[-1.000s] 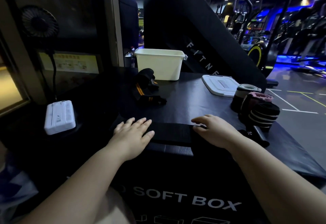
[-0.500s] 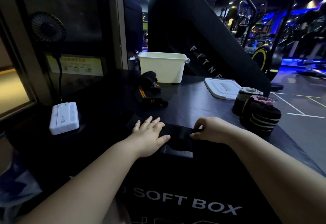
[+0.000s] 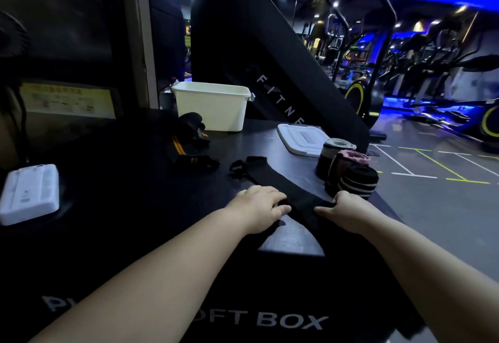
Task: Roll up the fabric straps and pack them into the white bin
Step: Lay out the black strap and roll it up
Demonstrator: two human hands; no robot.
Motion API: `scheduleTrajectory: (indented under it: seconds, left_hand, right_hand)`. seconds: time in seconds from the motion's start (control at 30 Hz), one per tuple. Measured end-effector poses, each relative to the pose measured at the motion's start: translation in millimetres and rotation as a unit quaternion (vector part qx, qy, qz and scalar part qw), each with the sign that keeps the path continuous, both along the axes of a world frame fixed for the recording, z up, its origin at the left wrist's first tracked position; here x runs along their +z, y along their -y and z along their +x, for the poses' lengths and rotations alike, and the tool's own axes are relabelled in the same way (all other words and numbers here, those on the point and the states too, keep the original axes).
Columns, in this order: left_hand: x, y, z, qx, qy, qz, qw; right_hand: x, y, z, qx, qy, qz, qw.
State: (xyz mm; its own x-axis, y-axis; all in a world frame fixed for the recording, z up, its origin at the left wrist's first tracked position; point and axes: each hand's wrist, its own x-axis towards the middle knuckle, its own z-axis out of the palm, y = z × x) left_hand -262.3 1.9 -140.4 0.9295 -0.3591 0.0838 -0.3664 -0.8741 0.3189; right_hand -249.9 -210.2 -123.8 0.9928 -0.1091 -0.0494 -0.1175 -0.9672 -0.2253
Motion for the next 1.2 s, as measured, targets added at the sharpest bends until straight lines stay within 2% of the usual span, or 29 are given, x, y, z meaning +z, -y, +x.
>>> scheduleTrajectory:
  seconds: [0.17, 0.37, 0.53, 0.73, 0.93, 1.07, 1.2]
  left_hand:
    - [0, 4, 19, 0.033, -0.014, -0.029, 0.999]
    - [-4, -2, 40, 0.074, -0.019, 0.048, 0.996]
    - [4, -13, 68, 0.124, -0.021, 0.103, 0.987]
    - [11, -21, 103, 0.129, -0.048, 0.039, 0.990]
    - [-3, -30, 122, 0.142, -0.006, -0.006, 0.990]
    - [-6, -35, 130, 0.126, -0.015, 0.004, 0.992]
    - [-9, -36, 130, 0.120, -0.029, 0.018, 0.992]
  right_hand:
    - [7, 1, 14, 0.024, -0.031, -0.028, 0.999]
    - [4, -26, 31, 0.045, -0.018, 0.007, 0.999]
    - [-7, -51, 58, 0.026, 0.030, 0.039, 0.998]
    - [-9, -78, 93, -0.013, 0.048, 0.092, 0.995]
    - [-12, -100, 127, -0.041, 0.074, 0.107, 0.991]
    - [-13, -106, 140, -0.052, 0.069, 0.102, 0.991]
    - [-8, -96, 143, -0.010, 0.029, 0.136, 0.990]
